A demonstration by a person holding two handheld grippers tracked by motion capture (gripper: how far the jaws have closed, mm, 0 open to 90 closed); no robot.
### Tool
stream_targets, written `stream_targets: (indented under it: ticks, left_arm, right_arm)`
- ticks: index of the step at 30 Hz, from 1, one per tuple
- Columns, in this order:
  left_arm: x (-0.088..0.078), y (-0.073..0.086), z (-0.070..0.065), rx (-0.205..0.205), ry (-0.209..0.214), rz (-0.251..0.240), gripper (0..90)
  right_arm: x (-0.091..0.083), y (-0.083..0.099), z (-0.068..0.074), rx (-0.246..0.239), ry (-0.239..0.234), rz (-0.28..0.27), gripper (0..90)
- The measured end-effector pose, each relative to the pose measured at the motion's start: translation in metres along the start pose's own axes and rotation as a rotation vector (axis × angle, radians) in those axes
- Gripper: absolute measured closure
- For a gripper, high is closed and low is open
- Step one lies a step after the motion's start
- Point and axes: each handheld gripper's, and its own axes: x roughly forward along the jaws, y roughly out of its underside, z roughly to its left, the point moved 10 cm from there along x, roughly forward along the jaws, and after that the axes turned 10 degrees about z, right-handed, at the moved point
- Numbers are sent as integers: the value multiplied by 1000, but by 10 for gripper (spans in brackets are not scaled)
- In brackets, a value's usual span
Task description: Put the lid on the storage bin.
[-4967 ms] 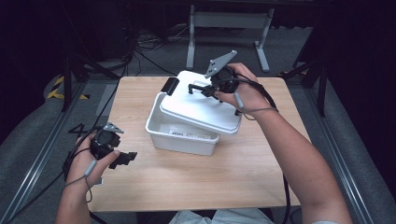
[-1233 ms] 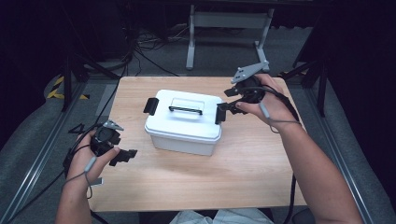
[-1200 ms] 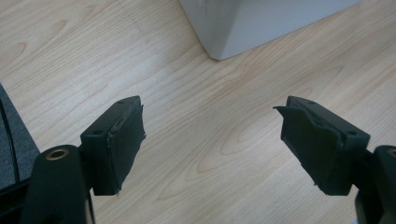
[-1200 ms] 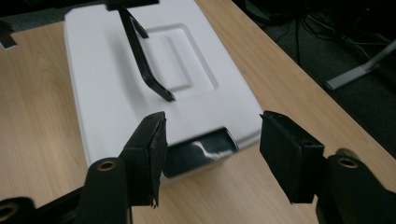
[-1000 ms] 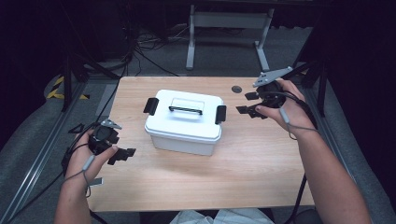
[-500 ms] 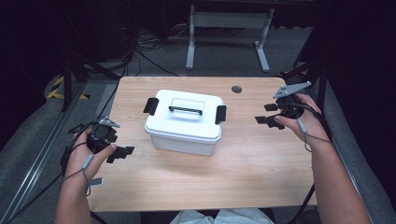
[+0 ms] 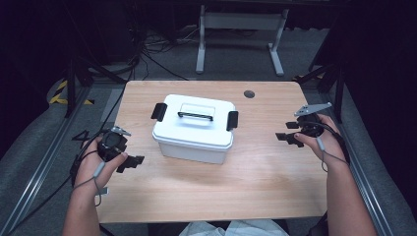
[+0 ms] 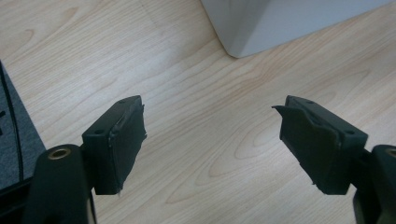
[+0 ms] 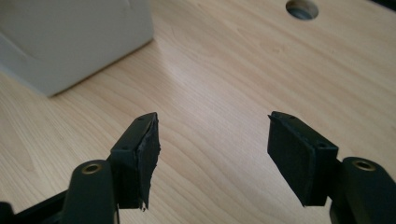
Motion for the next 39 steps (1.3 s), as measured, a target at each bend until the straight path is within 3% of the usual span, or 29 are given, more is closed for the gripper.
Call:
stream_targets:
  ticks: [3, 8, 10, 13, 16, 21, 28, 39]
  left_arm:
    - [1, 0, 2, 1, -2, -5, 227]
    - [4, 0, 5, -6, -5, 1, 228]
    - [5, 1, 9, -8, -37, 12, 229]
    - [7, 2, 11, -19, -51, 17, 230]
    - [7, 2, 11, -17, -42, 19, 230]
    - [11, 3, 12, -24, -41, 27, 231]
    - [11, -1, 5, 3, -29, 28, 229]
    - [13, -3, 1, 25, -15, 31, 229]
  right_arm:
    - [12, 16, -10, 16, 31, 58, 347]
    - [22, 30, -19, 52, 32, 84, 344]
    - [28, 35, -24, 74, 25, 92, 344]
    - [35, 38, -30, 90, 20, 81, 344]
    - [44, 46, -35, 96, 24, 103, 344]
    - [51, 49, -36, 96, 15, 100, 342]
    - [59, 50, -34, 88, 9, 85, 333]
    - [63, 50, -26, 83, -4, 108, 324]
